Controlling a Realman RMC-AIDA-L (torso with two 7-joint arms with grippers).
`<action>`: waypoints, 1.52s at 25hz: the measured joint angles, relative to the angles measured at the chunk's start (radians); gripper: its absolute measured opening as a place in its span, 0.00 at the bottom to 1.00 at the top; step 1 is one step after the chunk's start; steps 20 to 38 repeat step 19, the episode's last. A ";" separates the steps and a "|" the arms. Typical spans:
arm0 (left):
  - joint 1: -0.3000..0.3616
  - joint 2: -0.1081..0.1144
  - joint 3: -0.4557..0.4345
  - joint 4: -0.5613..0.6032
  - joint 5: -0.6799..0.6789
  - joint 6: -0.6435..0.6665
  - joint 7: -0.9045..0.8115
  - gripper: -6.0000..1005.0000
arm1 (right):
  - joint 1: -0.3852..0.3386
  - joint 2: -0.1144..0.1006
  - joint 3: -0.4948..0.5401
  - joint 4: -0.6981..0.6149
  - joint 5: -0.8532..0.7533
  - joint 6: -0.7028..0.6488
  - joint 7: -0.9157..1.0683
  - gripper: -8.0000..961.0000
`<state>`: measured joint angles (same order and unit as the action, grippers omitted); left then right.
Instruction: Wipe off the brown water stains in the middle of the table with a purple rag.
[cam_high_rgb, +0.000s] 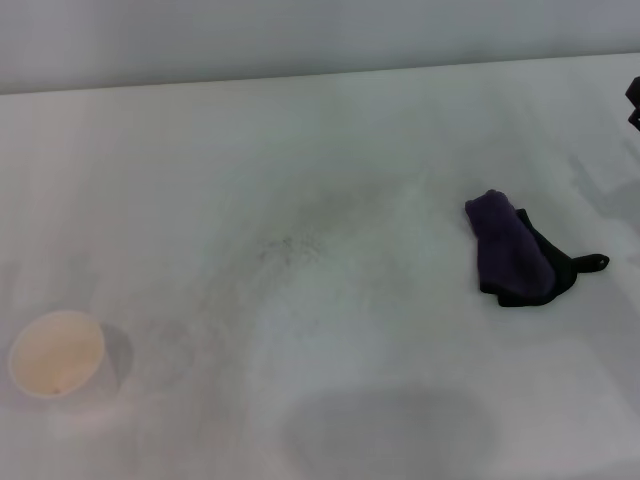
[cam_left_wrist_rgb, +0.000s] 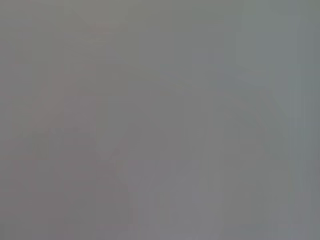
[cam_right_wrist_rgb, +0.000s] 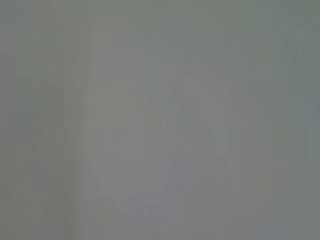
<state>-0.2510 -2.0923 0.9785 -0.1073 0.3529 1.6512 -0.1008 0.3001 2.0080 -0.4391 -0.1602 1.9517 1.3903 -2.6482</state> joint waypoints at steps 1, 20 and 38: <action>0.000 0.000 0.000 -0.002 0.004 0.001 0.000 0.89 | -0.002 0.000 0.002 0.000 0.005 0.001 0.000 0.86; -0.013 -0.002 0.000 -0.031 0.083 0.011 -0.002 0.89 | 0.003 -0.002 0.028 0.002 0.026 -0.008 -0.056 0.91; -0.013 -0.002 0.000 -0.031 0.083 0.011 -0.002 0.89 | 0.003 -0.002 0.028 0.002 0.026 -0.008 -0.056 0.91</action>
